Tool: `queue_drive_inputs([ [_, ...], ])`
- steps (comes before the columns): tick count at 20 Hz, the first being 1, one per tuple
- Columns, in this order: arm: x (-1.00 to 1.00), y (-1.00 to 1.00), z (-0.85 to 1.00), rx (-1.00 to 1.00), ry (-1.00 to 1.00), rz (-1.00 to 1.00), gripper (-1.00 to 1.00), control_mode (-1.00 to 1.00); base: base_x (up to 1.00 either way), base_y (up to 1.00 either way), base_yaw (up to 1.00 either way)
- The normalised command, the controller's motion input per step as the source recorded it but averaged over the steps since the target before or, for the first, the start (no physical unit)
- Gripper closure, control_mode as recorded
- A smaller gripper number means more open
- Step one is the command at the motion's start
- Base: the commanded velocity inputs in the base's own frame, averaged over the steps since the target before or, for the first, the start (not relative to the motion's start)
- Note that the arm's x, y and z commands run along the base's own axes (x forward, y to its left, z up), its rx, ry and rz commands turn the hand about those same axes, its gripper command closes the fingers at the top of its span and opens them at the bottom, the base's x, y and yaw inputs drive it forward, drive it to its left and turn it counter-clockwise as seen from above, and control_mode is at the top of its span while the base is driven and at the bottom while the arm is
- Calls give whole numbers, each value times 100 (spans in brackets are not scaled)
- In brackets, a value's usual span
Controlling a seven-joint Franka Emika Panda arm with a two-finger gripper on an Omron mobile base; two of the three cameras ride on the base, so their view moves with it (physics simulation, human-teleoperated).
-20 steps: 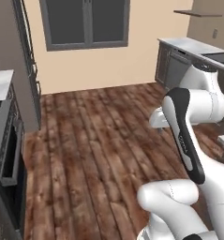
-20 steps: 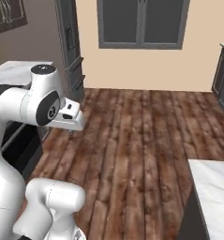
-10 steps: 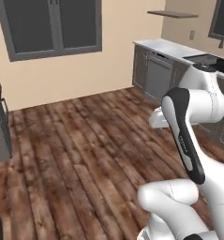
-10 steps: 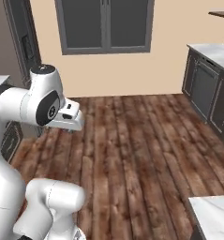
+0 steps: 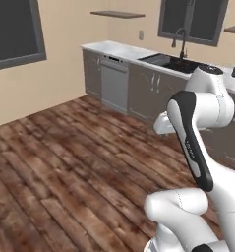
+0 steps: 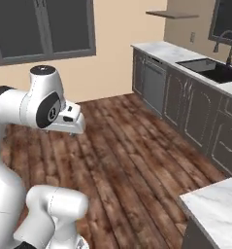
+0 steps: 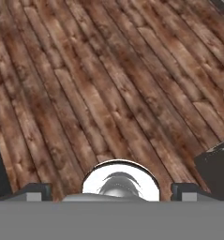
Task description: Close the stand mixer head.
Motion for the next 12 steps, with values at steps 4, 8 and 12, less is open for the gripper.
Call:
queue_drive_inputs([
  [4,0,0,0,0,0,0,-100,100,0,41,-68],
  [8,0,0,0,0,0,0,-100,100,9,56,-61],
  [12,0,0,0,0,0,0,-100,100,20,62,-56],
])
